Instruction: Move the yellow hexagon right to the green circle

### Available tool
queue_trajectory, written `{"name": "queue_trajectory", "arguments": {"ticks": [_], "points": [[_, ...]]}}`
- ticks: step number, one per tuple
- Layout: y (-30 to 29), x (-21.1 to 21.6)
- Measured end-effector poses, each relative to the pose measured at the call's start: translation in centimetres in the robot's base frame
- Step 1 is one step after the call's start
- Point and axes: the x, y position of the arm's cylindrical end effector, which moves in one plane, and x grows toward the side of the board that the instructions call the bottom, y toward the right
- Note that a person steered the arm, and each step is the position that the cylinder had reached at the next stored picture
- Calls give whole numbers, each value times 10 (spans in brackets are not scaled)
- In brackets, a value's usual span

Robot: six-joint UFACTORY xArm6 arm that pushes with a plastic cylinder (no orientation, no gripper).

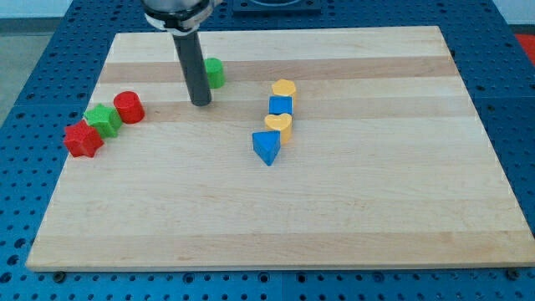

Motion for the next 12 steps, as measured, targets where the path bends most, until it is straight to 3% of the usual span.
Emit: {"name": "queue_trajectory", "arguments": {"ticks": [3, 6, 8, 10, 12], "points": [[96, -21], [63, -13], [100, 14], [180, -29], [183, -49]]}}
